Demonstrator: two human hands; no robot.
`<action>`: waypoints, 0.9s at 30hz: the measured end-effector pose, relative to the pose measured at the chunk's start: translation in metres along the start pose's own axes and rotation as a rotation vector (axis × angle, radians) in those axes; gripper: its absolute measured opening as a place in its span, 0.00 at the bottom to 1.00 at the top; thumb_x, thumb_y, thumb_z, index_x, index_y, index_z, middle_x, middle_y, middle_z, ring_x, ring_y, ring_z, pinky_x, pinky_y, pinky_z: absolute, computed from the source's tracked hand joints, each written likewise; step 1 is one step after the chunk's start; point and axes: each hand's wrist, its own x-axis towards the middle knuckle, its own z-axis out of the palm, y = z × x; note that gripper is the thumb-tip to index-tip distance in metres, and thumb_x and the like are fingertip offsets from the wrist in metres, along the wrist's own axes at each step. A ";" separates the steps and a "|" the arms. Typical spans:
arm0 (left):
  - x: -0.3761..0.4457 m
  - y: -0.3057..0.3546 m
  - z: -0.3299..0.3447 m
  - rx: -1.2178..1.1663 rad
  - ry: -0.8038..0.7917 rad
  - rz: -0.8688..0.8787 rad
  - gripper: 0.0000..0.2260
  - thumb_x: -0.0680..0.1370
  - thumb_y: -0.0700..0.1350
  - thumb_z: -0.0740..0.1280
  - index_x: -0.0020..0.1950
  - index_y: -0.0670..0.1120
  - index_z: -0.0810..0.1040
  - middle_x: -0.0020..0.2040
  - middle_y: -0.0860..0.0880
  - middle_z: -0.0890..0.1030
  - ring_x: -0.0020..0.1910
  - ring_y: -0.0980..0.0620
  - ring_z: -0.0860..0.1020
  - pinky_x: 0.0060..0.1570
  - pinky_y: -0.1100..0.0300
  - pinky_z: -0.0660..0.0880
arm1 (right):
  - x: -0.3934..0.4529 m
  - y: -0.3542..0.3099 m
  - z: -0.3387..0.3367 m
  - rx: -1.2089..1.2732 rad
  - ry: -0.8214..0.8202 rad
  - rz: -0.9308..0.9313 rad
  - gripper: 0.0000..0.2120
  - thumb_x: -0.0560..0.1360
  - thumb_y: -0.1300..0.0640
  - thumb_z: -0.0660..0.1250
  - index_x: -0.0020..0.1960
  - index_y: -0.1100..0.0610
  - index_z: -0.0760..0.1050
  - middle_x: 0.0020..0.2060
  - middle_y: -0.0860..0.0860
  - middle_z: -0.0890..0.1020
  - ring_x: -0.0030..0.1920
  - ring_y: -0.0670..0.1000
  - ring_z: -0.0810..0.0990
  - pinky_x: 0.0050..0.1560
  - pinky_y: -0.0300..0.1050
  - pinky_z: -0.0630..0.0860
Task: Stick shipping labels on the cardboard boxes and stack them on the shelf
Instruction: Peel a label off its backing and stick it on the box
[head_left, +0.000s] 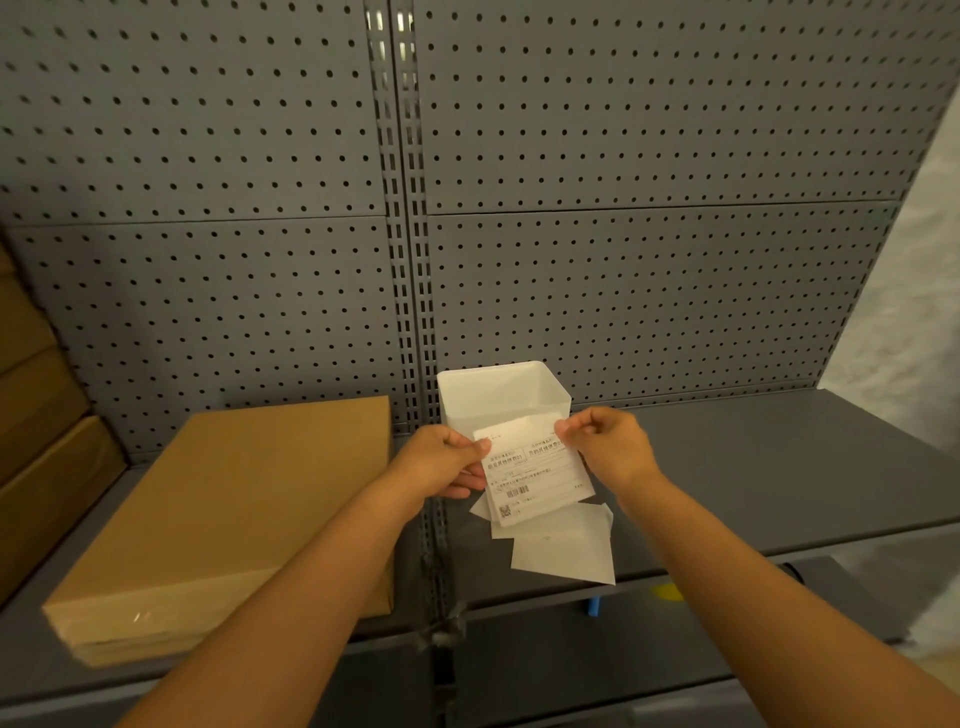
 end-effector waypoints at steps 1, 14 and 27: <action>0.000 0.000 0.000 -0.037 -0.012 -0.013 0.11 0.77 0.46 0.69 0.53 0.40 0.76 0.47 0.44 0.84 0.42 0.51 0.83 0.39 0.62 0.80 | 0.001 0.000 0.000 0.002 -0.002 0.000 0.07 0.74 0.57 0.69 0.38 0.55 0.76 0.42 0.54 0.83 0.46 0.53 0.81 0.48 0.46 0.77; -0.005 0.004 0.008 -0.266 -0.084 -0.111 0.14 0.73 0.33 0.70 0.57 0.43 0.77 0.50 0.42 0.83 0.43 0.50 0.82 0.40 0.60 0.81 | -0.009 -0.001 0.010 -0.353 -0.017 -0.325 0.09 0.73 0.55 0.70 0.53 0.52 0.76 0.52 0.46 0.75 0.57 0.49 0.72 0.59 0.45 0.71; -0.010 0.007 0.018 -0.415 -0.088 -0.280 0.08 0.74 0.48 0.71 0.45 0.43 0.79 0.43 0.45 0.82 0.44 0.50 0.79 0.41 0.59 0.77 | -0.019 -0.005 0.017 -0.278 -0.213 -0.362 0.06 0.73 0.63 0.71 0.43 0.53 0.77 0.39 0.46 0.79 0.41 0.43 0.75 0.38 0.26 0.70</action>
